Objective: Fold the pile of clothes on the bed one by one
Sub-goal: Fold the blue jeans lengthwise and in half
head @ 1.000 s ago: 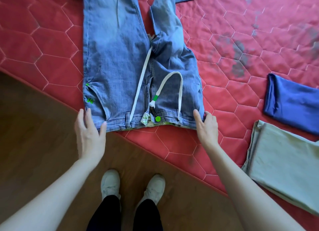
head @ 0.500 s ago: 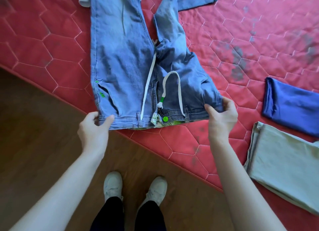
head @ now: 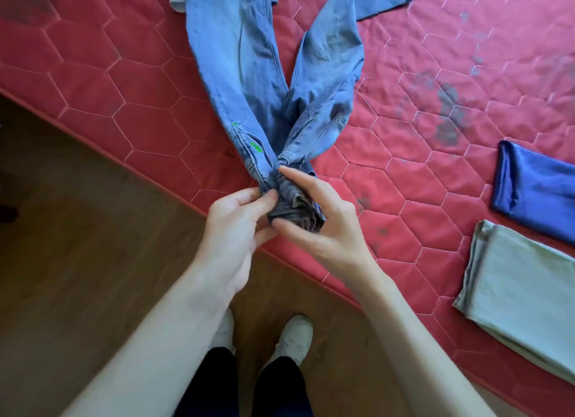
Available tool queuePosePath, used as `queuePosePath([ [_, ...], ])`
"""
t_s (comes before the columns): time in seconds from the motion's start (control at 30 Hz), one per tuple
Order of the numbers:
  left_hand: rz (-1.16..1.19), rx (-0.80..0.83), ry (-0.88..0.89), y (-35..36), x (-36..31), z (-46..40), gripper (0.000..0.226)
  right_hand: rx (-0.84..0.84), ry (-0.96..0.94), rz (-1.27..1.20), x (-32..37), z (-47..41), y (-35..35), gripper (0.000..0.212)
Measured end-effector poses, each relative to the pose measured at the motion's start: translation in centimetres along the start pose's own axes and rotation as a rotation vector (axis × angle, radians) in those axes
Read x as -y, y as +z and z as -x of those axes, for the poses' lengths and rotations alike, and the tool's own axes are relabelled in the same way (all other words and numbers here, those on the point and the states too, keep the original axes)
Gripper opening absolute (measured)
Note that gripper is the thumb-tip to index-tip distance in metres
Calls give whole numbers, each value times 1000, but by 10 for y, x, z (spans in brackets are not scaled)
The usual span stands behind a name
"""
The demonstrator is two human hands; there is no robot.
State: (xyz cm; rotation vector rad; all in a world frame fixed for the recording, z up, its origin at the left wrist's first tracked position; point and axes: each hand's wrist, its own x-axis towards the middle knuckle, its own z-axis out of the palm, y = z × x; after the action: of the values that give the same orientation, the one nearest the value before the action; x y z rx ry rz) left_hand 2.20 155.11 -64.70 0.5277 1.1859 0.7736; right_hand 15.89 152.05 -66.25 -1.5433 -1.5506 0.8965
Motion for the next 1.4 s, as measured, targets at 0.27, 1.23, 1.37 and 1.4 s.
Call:
queuePosePath([
  [0.27,-262,275,180,12,-68,48,26,-34,-96,216,64,-10,-52,61],
  [1.23,-376,617,866,236,-460,369,40,-536,-421,449,583,-9,-389,27],
  [1.37,-363,509,803,234,-450,371,22,-493,-487,363,565,-7,-380,35],
  [1.4,-371,470,835,233,-449,370,21,-480,-495,360,564,-6,-378,38],
])
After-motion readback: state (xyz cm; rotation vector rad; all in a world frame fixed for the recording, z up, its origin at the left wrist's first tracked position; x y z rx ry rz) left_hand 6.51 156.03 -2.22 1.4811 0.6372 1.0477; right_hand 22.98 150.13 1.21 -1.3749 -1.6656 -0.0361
